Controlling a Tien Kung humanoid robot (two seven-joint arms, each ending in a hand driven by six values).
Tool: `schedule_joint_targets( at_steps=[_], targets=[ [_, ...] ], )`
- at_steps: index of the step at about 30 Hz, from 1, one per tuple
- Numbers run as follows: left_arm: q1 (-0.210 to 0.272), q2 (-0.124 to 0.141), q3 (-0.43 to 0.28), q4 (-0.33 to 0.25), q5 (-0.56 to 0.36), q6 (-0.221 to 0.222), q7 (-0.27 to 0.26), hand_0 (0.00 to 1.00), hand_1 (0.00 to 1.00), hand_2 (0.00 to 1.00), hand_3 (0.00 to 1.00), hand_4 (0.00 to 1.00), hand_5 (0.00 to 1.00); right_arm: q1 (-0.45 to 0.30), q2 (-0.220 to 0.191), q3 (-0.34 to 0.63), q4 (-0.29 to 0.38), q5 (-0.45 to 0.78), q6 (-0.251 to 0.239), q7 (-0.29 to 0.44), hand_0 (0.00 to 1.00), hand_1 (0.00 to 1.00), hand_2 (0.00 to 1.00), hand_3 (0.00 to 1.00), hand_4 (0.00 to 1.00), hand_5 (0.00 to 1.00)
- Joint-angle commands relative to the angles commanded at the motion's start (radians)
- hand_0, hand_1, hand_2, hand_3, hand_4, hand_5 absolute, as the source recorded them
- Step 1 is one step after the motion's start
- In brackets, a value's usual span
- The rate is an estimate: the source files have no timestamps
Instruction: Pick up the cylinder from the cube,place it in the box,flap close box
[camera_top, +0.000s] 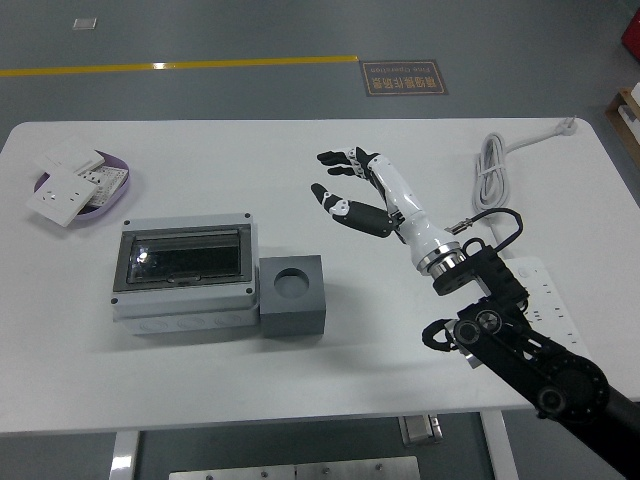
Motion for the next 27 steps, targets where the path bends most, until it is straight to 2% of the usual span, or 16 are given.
schedule_joint_targets(
  at_steps=[4,9,11,19,26,27],
  targets=[
    [0.005,-0.007,0.001,0.0,-0.005,0.001,-0.001,0.923,0.852,0.854,0.951,0.002,0.002,-0.025,-0.002,0.017,0.008,-0.034,0.045,-0.01,0.808,0.73,0.755,0.708,0.7,0.333],
    [0.009,-0.011,0.002,0.0,-0.008,0.001,0.0,0.923,0.852,0.854,0.951,0.002,0.002,-0.036,-0.003,0.016,0.011,-0.043,0.054,-0.015,0.811,0.735,0.757,0.718,0.697,0.329],
    [0.01,-0.011,0.0,0.0,-0.004,0.0,0.001,0.923,0.852,0.854,0.951,0.002,0.002,-0.025,0.009,-0.001,0.003,-0.044,0.052,-0.015,0.811,0.735,0.757,0.718,0.697,0.329],
    [-0.001,-0.004,-0.007,0.0,0.011,-0.003,0.001,0.923,0.852,0.854,0.951,0.002,0.002,0.05,0.099,-0.071,-0.071,-0.112,0.025,-0.028,0.812,0.736,0.76,0.713,0.697,0.334],
    [0.001,-0.004,-0.005,0.0,0.014,-0.004,0.009,0.923,0.852,0.854,0.951,0.002,0.002,0.159,0.162,-0.15,-0.145,-0.186,-0.004,-0.059,0.812,0.735,0.759,0.708,0.699,0.339],
    [0.0,-0.003,-0.005,0.0,0.015,-0.004,0.009,0.923,0.852,0.854,0.951,0.002,0.002,0.175,0.171,-0.163,-0.157,-0.191,-0.007,-0.06,0.811,0.734,0.752,0.711,0.704,0.303]
  ],
)
